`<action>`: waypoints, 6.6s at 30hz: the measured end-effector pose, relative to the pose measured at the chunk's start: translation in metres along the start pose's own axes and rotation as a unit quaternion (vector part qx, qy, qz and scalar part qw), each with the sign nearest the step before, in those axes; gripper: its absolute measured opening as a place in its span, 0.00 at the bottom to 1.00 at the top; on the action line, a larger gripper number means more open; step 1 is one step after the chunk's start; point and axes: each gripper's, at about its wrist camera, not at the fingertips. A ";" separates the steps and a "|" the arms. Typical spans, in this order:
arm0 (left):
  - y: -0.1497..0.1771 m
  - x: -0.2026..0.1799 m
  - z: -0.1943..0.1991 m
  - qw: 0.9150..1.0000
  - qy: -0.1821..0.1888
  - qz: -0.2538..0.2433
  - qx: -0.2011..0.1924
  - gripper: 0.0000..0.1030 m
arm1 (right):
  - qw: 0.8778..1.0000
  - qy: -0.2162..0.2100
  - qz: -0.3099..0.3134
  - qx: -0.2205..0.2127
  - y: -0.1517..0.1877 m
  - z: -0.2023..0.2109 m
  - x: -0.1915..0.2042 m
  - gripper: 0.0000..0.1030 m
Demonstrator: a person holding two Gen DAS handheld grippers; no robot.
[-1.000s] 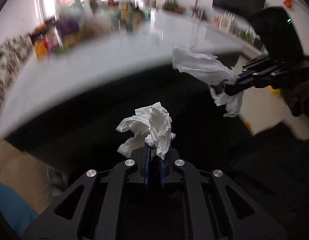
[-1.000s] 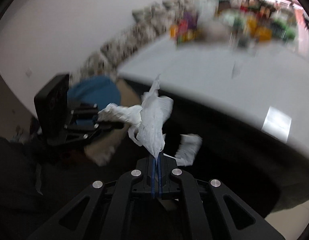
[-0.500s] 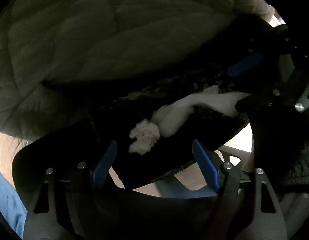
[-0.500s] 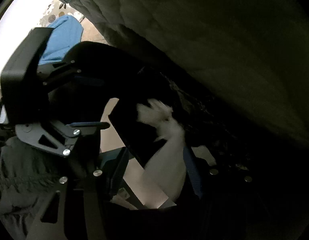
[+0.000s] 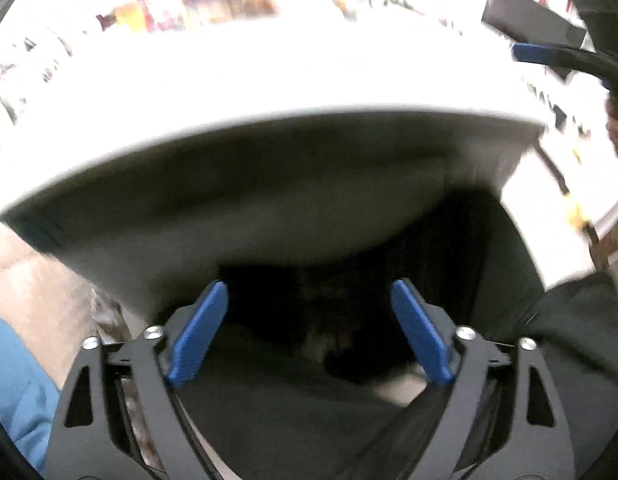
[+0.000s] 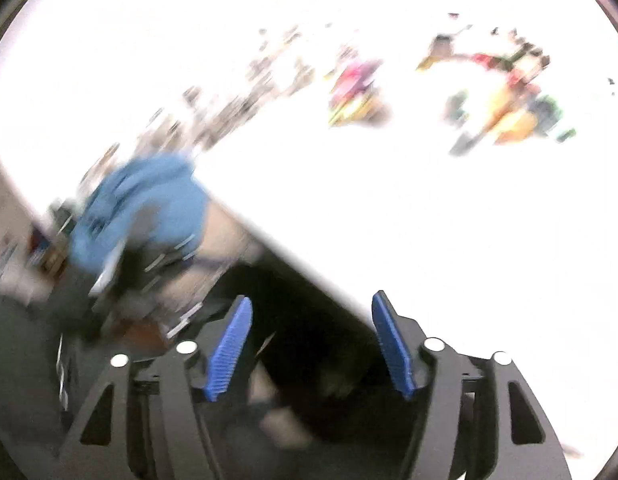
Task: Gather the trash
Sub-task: 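Lower both tissues into the bin and open both tools, then grasp the white-and-yellow snowman toy with the right tool, then grasp the clear plastic container with left tool while right tool holds snowman toy, then carry the snowman and container down into the bin and open both tools, then grasp the yellow toy microscope with right tool while left tool grasps clear wrapped cup, then lower the microscope and clear cup into the bin and open both tools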
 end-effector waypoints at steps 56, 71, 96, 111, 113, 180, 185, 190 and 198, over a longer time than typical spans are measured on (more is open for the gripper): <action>-0.182 -0.007 -0.034 0.986 -0.035 0.080 -0.141 0.82 | 0.993 0.003 -0.119 0.008 -0.097 -0.085 -0.081 0.32; -0.248 0.008 -0.132 0.980 -0.042 0.167 -0.096 0.62 | 0.974 -0.060 -0.179 -0.128 -0.007 0.039 -0.078 0.32; 0.016 -0.056 0.011 0.999 0.005 -0.013 -0.044 0.65 | 0.989 -0.123 -0.070 0.035 0.102 -0.016 0.035 0.32; 0.075 -0.011 -0.144 0.974 0.022 0.043 0.223 0.81 | 0.937 -0.093 -0.150 0.301 0.206 -0.168 -0.014 0.60; 0.073 -0.009 -0.141 0.975 0.025 0.050 0.216 0.81 | 0.941 -0.091 -0.153 0.288 0.200 -0.156 -0.016 0.60; -0.186 -0.047 -0.042 0.991 -0.029 0.055 -0.121 0.39 | 0.971 -0.132 -0.188 -0.071 0.026 0.041 -0.096 0.58; -0.115 -0.073 0.048 0.986 -0.018 -0.017 -0.163 0.39 | 0.977 -0.152 -0.143 -0.048 0.039 0.040 -0.041 0.58; -0.048 -0.082 0.055 0.992 -0.040 -0.045 -0.110 0.39 | 0.980 -0.165 -0.109 0.004 0.070 0.025 0.009 0.58; 0.036 -0.061 -0.036 0.997 -0.048 -0.017 0.058 0.44 | 0.976 -0.137 -0.101 0.132 0.139 -0.048 0.031 0.58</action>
Point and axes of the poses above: each gripper's, at about its wrist camera, not at the fingertips, and z roughly against the way its jaws point, x to its left, y to its underside, and after that the axes turned 7 degrees about -x, right-handed
